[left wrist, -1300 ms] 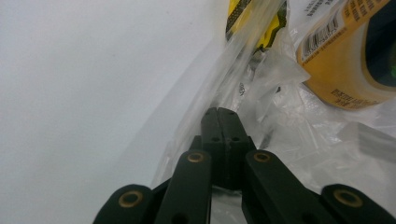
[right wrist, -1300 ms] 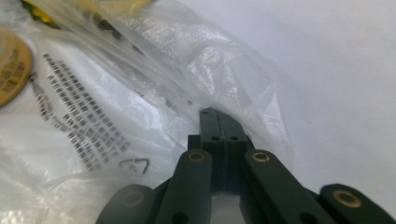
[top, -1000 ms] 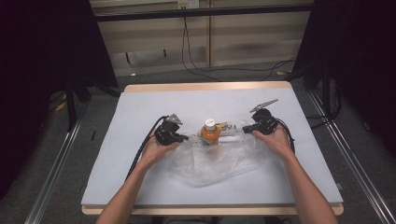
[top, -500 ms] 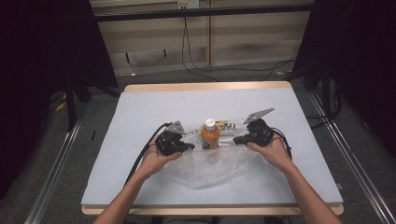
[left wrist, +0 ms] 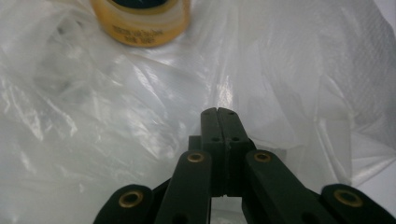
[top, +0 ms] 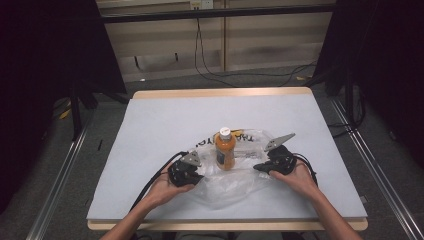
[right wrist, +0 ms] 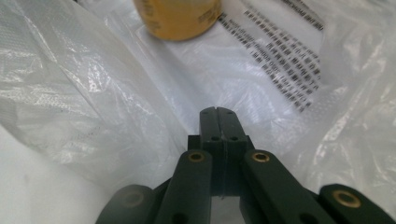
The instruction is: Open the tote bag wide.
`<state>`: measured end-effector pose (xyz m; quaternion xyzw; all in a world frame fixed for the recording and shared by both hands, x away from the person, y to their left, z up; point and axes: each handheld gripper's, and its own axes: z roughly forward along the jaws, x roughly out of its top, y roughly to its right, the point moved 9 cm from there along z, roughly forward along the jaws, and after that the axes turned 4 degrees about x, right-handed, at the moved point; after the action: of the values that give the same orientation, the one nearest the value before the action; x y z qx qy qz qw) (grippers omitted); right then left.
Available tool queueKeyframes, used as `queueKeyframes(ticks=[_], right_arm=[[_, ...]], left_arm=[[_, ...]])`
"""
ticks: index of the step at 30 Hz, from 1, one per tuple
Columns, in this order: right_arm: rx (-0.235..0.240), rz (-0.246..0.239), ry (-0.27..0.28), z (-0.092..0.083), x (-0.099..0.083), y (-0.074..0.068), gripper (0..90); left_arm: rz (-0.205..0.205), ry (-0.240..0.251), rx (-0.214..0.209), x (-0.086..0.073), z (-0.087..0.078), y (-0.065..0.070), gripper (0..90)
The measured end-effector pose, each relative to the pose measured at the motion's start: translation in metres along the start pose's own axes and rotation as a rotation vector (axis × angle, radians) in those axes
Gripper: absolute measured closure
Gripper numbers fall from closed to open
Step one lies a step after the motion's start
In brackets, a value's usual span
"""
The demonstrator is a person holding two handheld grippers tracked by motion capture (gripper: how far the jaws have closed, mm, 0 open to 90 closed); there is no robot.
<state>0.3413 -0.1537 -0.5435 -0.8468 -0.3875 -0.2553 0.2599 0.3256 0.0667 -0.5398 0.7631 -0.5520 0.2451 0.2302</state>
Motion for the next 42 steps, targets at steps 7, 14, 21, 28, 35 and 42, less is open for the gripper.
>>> queueKeyframes(ticks=[7,14,21,28,35,42], right_arm=[[0.016,-0.028,-0.018,-0.006,-0.012,-0.015,90.0],[0.024,-0.039,-0.011,-0.009,-0.017,-0.025,90.0],[-0.001,0.002,0.037,-0.004,-0.003,-0.007,90.0],[-0.080,0.030,0.104,-0.007,0.003,0.011,90.0],[-0.060,0.024,0.205,-0.022,0.015,0.002,90.0],[-0.034,0.020,0.316,-0.043,0.026,-0.008,90.0]], left_arm=[[0.021,0.020,-0.018,-0.009,-0.005,0.020,90.0],[-0.046,0.073,0.005,-0.010,-0.011,0.007,90.0],[-0.140,0.138,0.037,-0.001,-0.014,-0.024,90.0],[-0.184,0.162,0.062,0.002,-0.008,-0.039,90.0],[-0.168,0.235,0.078,0.015,-0.026,-0.031,90.0],[-0.175,0.332,0.096,0.024,-0.048,-0.031,90.0]])
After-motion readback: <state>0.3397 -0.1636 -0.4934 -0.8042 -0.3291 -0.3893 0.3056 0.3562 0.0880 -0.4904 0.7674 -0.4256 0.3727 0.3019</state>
